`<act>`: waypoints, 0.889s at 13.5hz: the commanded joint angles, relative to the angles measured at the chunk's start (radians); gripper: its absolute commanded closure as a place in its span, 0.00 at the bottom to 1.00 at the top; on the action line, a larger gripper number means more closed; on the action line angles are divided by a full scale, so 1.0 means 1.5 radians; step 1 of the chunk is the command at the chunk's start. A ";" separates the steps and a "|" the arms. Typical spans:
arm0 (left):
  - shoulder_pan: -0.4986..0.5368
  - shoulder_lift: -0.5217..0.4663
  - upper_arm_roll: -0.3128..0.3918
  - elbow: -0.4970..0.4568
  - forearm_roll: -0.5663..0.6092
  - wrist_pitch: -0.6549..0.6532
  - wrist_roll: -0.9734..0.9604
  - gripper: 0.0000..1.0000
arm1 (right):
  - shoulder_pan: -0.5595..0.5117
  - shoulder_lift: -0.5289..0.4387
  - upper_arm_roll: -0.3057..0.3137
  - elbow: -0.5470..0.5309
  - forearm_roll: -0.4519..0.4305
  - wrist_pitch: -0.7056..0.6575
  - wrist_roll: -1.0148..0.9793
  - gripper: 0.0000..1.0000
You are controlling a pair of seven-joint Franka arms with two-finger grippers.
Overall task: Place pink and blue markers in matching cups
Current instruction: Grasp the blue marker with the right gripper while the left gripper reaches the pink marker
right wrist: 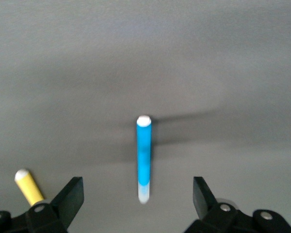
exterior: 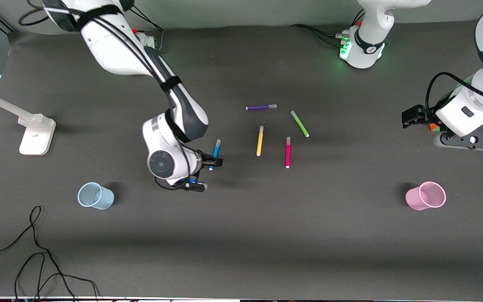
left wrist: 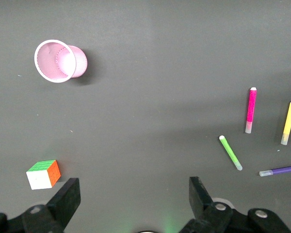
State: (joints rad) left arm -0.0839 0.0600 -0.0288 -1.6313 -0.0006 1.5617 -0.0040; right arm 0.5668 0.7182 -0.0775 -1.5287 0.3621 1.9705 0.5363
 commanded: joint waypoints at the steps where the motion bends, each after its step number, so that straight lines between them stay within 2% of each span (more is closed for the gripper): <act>1: -0.019 -0.004 -0.002 -0.016 -0.003 -0.008 -0.010 0.00 | 0.000 0.020 -0.006 0.015 0.031 0.012 0.012 0.00; 4: -0.061 -0.005 -0.002 -0.043 -0.036 -0.004 -0.093 0.00 | 0.004 0.024 -0.006 -0.007 0.037 0.025 0.012 0.02; 6: -0.085 0.004 -0.002 -0.050 -0.049 0.008 -0.139 0.00 | 0.004 0.024 -0.006 -0.019 0.037 0.029 0.013 0.07; 10: -0.131 0.018 -0.002 -0.084 -0.050 0.068 -0.194 0.01 | 0.015 0.024 -0.006 -0.047 0.038 0.074 0.013 0.14; 12: -0.164 0.018 -0.002 -0.129 -0.050 0.133 -0.221 0.01 | 0.016 0.024 -0.006 -0.048 0.057 0.074 0.012 0.24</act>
State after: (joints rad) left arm -0.2775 0.1015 -0.0448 -1.7546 -0.0675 1.6835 -0.2800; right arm 0.5729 0.7644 -0.0789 -1.5872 0.4069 2.0631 0.5371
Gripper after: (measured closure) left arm 0.009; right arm 0.132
